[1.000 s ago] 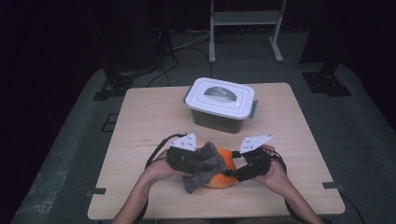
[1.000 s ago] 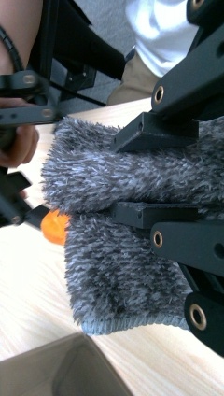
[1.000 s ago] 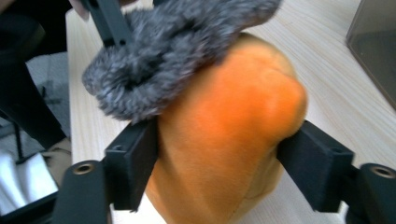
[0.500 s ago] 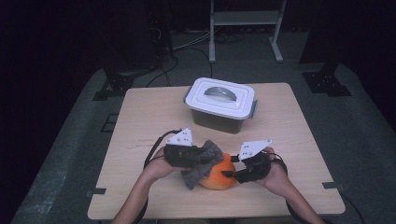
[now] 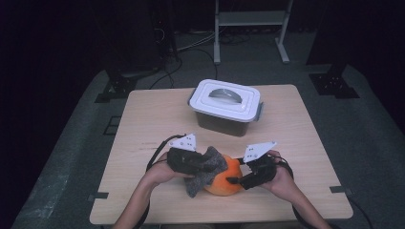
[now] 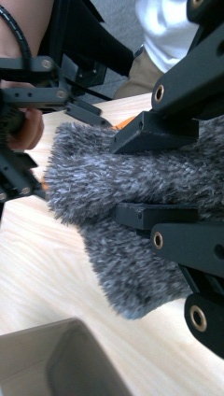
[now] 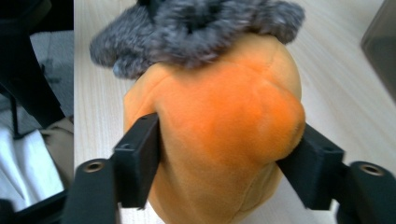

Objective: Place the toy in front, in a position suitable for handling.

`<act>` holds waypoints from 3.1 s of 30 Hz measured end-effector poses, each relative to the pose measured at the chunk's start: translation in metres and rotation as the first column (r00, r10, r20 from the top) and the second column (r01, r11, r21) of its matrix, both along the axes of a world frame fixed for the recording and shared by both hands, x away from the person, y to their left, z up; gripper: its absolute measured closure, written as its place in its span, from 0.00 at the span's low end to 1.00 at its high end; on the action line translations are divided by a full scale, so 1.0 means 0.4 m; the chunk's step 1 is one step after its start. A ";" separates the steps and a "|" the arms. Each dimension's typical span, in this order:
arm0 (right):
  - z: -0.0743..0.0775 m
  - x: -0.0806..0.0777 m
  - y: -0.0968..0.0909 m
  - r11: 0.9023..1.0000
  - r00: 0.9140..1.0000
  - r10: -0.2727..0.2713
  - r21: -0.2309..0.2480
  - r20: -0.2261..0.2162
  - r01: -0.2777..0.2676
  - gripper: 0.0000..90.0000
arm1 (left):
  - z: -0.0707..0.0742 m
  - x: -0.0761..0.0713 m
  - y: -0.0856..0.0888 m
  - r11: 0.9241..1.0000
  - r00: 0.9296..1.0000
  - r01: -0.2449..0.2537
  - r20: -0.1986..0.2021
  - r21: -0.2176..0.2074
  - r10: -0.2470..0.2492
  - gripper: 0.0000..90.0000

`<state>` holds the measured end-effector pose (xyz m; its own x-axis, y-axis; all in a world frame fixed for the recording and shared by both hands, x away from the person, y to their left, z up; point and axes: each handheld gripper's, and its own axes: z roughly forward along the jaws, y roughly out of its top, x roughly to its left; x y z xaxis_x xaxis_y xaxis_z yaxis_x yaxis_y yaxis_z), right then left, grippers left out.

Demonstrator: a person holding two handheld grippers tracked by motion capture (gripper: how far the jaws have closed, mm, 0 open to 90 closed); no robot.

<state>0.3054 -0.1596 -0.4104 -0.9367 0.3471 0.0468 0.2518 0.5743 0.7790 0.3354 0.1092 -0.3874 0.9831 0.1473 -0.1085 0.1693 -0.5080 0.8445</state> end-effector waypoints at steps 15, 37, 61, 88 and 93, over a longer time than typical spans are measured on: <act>0.025 0.005 0.003 0.995 0.989 -0.095 0.029 -0.115 0.099 0.28 | 0.006 -0.002 -0.012 0.995 0.992 -0.098 0.079 0.023 0.096 0.74; 0.003 0.022 -0.030 1.000 1.000 -0.023 0.013 0.016 0.023 0.52 | -0.019 0.020 0.013 0.995 0.995 -0.097 -0.012 -0.008 0.096 0.75; 0.015 0.000 -0.031 0.999 0.999 0.037 -0.003 0.012 -0.037 0.56 | -0.004 0.005 -0.004 0.999 0.999 -0.047 -0.003 -0.006 0.047 0.74; 0.022 0.012 -0.039 1.000 0.999 -0.015 -0.025 0.028 0.016 0.48 | -0.028 0.016 0.011 0.999 0.995 -0.001 -0.095 -0.055 -0.005 0.75; 0.021 0.020 -0.039 0.998 0.999 -0.052 -0.026 -0.007 0.051 0.44 | -0.030 0.007 0.000 0.996 0.989 0.068 -0.124 -0.056 -0.075 0.75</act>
